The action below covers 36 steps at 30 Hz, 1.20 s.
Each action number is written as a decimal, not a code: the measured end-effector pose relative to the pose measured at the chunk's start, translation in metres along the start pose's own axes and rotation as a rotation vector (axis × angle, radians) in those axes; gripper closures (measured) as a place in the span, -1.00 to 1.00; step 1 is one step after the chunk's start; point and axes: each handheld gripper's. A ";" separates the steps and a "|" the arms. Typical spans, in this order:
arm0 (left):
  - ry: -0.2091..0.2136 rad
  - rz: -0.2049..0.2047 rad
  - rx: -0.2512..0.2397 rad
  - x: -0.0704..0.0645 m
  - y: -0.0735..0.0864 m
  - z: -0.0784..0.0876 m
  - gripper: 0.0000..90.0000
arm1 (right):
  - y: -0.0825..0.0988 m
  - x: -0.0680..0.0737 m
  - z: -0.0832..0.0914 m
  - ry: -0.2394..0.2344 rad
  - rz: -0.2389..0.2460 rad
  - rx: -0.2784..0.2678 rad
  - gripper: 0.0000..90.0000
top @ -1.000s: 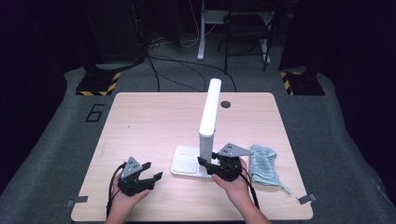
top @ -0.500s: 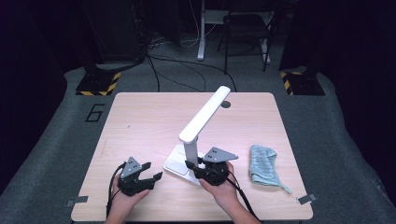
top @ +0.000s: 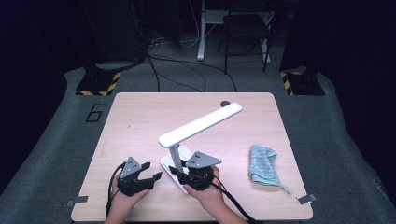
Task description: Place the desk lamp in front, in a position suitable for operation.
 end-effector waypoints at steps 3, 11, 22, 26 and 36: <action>0.005 -0.005 0.009 0.001 0.000 0.000 -0.22 | 0.001 -0.002 0.004 0.001 0.004 0.007 0.24; 0.022 0.008 0.011 -0.003 -0.001 -0.002 -0.23 | 0.007 -0.010 0.021 0.028 0.011 -0.002 -0.05; 0.086 0.007 0.006 -0.012 -0.004 -0.002 -0.24 | 0.031 -0.029 0.043 0.017 -0.005 0.049 -0.17; 0.098 0.006 0.006 -0.015 -0.005 -0.002 -0.24 | 0.041 -0.035 0.050 0.035 -0.019 0.066 -0.17; 0.145 -0.023 -0.001 -0.032 -0.016 0.003 -0.25 | 0.065 -0.053 0.069 0.086 -0.057 0.100 -0.22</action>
Point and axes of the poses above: each handheld gripper's, and its own axes: z roughly backward along the jaws, y roughly out of its underside, x roughly to its left, and after that the axes turned 1 degree about z, right-handed
